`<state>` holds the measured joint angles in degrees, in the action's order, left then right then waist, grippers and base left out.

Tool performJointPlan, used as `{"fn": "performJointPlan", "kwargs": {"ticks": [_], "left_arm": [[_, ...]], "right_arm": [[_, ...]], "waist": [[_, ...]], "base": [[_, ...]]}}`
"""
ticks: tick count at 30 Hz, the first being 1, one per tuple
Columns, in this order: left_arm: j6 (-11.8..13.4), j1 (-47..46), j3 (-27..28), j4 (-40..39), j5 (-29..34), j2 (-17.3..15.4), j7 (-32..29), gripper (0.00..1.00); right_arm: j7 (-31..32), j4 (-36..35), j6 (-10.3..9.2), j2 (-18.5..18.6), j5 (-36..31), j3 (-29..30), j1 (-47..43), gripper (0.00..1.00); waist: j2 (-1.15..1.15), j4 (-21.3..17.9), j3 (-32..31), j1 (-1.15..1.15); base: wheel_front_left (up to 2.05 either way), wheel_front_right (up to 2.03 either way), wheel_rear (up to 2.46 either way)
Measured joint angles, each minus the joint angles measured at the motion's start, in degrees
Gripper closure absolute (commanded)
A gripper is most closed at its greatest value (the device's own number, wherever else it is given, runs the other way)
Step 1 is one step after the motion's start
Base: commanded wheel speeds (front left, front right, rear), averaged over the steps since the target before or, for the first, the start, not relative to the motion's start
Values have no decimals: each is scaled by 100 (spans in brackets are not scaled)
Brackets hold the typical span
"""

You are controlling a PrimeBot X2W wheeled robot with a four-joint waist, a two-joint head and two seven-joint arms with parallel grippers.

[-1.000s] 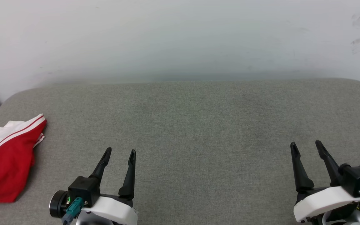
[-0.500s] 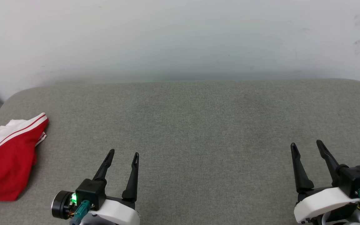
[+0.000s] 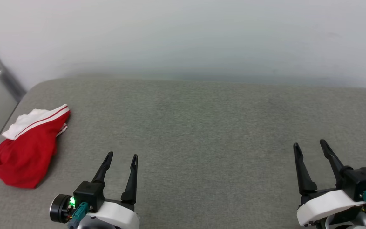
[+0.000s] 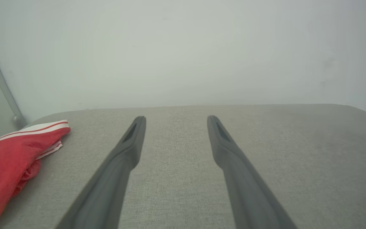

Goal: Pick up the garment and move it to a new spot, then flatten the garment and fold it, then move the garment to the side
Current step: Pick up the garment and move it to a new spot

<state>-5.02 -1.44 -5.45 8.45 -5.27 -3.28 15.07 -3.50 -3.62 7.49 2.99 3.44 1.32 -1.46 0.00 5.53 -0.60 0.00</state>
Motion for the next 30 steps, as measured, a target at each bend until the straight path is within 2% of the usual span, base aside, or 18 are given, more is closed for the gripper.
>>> {"fn": "performJointPlan", "kwargs": {"ticks": [18, 30], "left_arm": [[81, -44, 379, -58, 45, -21, 0, 0], [70, -23, 526, -116, 41, -18, 0, 0]], "right_arm": [[110, -245, 1, -3, -103, -339, 18, 0], [109, -301, 1, -4, -37, -455, 30, 0]], "waist": [[0, 1231, 61, 0], [0, 1701, 88, 0]], "base": [[0, 0, 0], [0, 0, 0]]}}
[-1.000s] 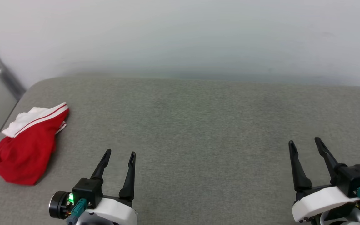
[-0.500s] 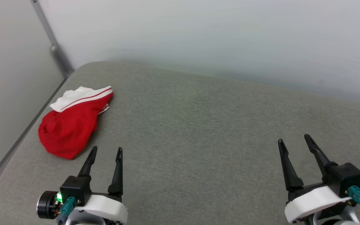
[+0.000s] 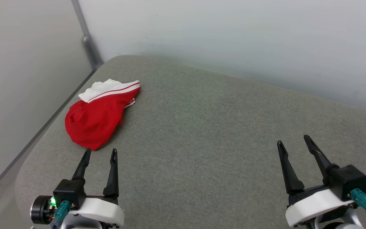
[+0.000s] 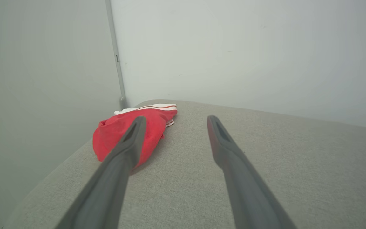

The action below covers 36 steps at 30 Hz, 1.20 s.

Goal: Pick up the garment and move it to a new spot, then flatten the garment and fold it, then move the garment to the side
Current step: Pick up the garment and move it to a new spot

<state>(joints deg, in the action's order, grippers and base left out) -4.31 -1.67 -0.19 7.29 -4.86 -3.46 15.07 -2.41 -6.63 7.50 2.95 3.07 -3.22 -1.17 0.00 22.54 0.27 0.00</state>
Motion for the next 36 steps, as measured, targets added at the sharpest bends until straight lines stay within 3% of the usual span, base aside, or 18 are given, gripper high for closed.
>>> {"fn": "performJointPlan", "kwargs": {"ticks": [11, 18, 28, 36], "left_arm": [[-5, -90, 116, 54, -42, 7, 0, 0], [-57, -1156, 341, 630, -396, -157, -257, 0], [-122, -2860, 601, 867, -740, -770, -1396, 0], [-226, -3922, 700, 1396, -1061, -1600, -2717, 0]], "right_arm": [[-3, -32, 0, 0, -4, -24, 91, 0], [101, -204, 0, 0, -166, -11, 369, 0], [194, -442, 0, 3, -363, 47, 829, 0], [142, -560, 0, 77, -425, 8, 1323, 0]], "waist": [[0, 98, 164, 0], [0, -25, 560, 0], [0, -329, 1408, 1], [0, -614, 2275, 2]], "base": [[0, 0, 0], [0, 0, 0], [0, 0, 0], [0, 0, 0]]}}
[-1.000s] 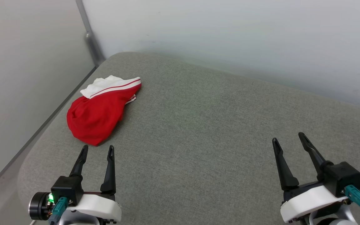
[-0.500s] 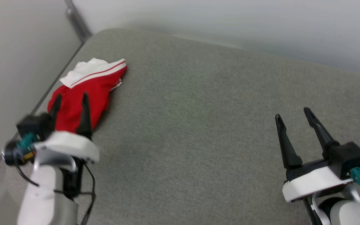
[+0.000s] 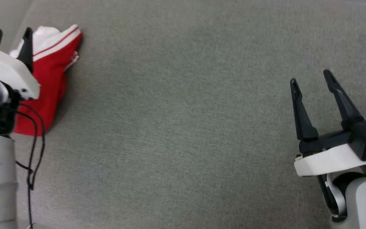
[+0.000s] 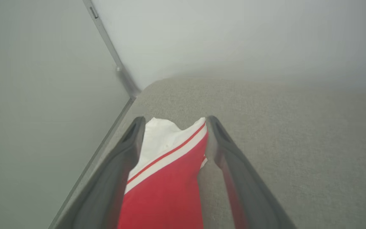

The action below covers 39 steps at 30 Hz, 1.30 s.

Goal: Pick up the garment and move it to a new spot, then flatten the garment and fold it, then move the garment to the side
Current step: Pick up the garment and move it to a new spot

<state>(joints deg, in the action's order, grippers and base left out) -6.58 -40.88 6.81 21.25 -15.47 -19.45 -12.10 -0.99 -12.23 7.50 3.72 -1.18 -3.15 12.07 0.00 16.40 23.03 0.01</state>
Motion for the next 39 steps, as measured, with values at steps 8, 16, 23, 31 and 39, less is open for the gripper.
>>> {"fn": "performJointPlan", "kwargs": {"ticks": [8, 16, 23, 31, 39], "left_arm": [[-76, -425, -69, 965, -466, -812, -1477, 0], [-81, -536, -5, 1705, -812, -1281, -2353, 0], [-55, -654, 55, 2054, -1009, -1325, -2683, 74], [110, -539, -13, 2130, -886, -1151, -1962, 100], [224, -428, -112, 1945, -513, -1045, -83, 100]], "right_arm": [[-164, 70, 0, 3, -2, 13, 336, 0], [-271, 142, 0, -10, -25, -51, 601, 0], [-303, 227, -1, -8, -25, -20, 648, 0], [-302, 296, 0, -8, -32, 52, 554, 0], [-354, 399, 0, -45, 74, 221, 162, 0]], "waist": [[0, -324, 732, 0], [0, -604, 1208, -1], [0, -695, 1260, -1], [0, -611, 873, -1], [0, -504, 103, -1]], "base": [[0, 0, 0], [0, 0, 0], [0, 0, 0], [0, 0, 0], [0, 0, 0]]}}
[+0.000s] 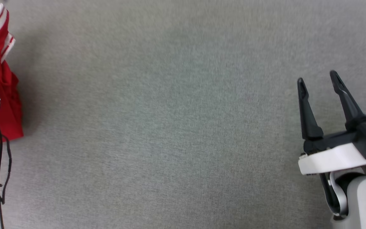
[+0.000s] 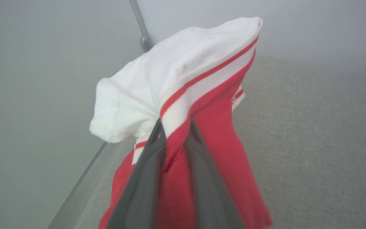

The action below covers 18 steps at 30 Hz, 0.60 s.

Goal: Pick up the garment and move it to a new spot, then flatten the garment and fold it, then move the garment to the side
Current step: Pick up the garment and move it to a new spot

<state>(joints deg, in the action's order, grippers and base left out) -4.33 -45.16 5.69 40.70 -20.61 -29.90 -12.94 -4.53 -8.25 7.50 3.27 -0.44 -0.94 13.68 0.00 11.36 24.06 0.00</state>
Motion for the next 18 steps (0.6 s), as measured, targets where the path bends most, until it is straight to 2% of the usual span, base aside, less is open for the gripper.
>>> {"fn": "performJointPlan", "kwargs": {"ticks": [5, 11, 18], "left_arm": [[0, -1, -47, -3, 110, 18, 942, 100], [102, 15, -119, -247, 181, 304, 1917, 100], [133, 341, -336, -906, 152, 831, 2252, 100]], "right_arm": [[-33, 29, 0, -20, 101, 164, -261, 0], [-45, 105, 0, -24, 308, 321, -593, 0], [12, 120, 0, -30, 464, 430, -907, 0]], "waist": [[0, 33, -528, 0], [0, -15, -1100, -1], [0, -288, -1639, -1]], "base": [[0, 0, 0], [0, 0, 0], [0, 0, 0]]}}
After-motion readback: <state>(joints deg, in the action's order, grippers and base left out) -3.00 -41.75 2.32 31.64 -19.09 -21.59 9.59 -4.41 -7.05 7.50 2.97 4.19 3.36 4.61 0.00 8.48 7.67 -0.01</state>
